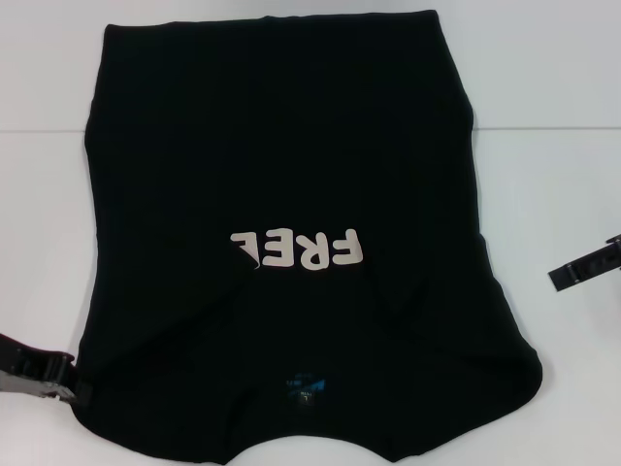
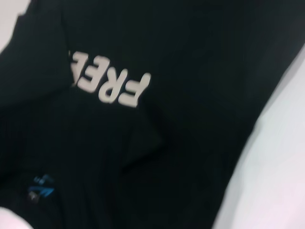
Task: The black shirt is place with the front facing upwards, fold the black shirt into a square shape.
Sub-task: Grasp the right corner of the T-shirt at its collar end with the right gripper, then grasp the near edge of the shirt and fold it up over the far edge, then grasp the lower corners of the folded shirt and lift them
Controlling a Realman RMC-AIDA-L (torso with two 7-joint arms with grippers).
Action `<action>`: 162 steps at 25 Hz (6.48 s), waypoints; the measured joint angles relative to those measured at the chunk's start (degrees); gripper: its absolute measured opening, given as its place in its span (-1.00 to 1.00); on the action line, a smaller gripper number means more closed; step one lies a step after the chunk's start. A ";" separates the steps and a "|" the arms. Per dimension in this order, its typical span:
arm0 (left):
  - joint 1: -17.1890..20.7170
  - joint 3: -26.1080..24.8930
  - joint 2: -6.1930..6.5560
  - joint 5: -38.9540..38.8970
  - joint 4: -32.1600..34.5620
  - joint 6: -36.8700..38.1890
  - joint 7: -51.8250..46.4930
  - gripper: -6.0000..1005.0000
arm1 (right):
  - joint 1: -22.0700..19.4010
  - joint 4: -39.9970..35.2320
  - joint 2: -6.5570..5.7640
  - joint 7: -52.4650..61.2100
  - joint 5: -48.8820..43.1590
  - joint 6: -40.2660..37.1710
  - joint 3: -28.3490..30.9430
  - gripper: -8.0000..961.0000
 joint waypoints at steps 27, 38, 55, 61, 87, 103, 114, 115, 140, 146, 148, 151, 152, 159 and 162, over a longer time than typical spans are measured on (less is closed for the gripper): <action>0.05 -0.12 0.46 -0.14 -0.41 -0.16 1.11 -0.92 | 3.32 7.56 5.59 1.55 -6.68 6.30 -16.50 0.69; -0.11 -0.68 0.48 -0.18 -0.71 -0.36 1.86 -0.92 | 4.02 9.11 6.43 3.09 -7.37 9.20 -17.93 0.40; -0.18 -3.32 3.00 -5.13 -5.00 0.84 4.13 -0.92 | 4.70 9.31 5.42 2.71 -8.87 7.26 -17.15 -0.77; -0.53 -5.34 6.80 -8.20 -13.09 5.40 8.95 -0.92 | 4.34 9.39 3.42 -3.78 -8.75 -0.49 -12.08 -0.80; -4.65 -32.03 10.85 -12.03 -24.37 -5.59 13.94 -0.92 | 0.86 22.95 -2.30 -4.85 11.15 19.83 11.24 -0.88; -5.52 -31.53 5.74 -27.22 -26.95 -28.13 19.61 -0.91 | -1.58 25.74 3.09 -14.69 30.39 40.91 10.82 -0.88; -8.38 -31.49 2.10 -28.67 -30.82 -42.20 27.05 -0.91 | 2.27 29.42 7.83 -25.14 31.14 56.04 10.02 -0.75; -8.61 -31.44 1.64 -28.68 -30.88 -43.53 27.26 -0.91 | 2.62 30.21 7.94 -26.53 31.15 57.29 10.02 -0.74; -0.01 -22.02 9.69 -27.90 -34.24 -22.25 18.12 0.40 | -7.09 31.34 3.22 -47.18 40.05 27.44 7.70 0.71; 3.18 -17.44 9.74 -27.71 -30.94 -18.72 17.76 0.53 | -9.98 31.29 5.05 -56.29 36.87 21.32 5.80 0.87; 3.40 -17.33 9.43 -27.55 -30.76 -19.41 17.90 0.53 | -10.34 31.34 5.57 -57.00 36.14 21.29 5.09 0.89; 3.03 -17.10 9.09 -26.39 -30.95 -20.60 18.02 0.53 | -10.44 31.44 6.09 -57.15 35.34 21.65 4.09 0.90; 2.79 -16.90 8.95 -26.00 -30.98 -21.08 17.99 0.53 | -10.44 31.41 6.22 -57.16 35.16 21.73 3.92 0.90; 1.13 -15.80 7.96 -25.15 -31.21 -23.58 17.69 0.52 | -10.22 31.53 6.37 -56.87 34.99 21.95 3.79 0.90; 0.66 -15.74 7.88 -24.91 -31.82 -23.94 17.51 0.52 | -10.23 31.44 6.38 -56.68 34.99 21.93 3.76 0.90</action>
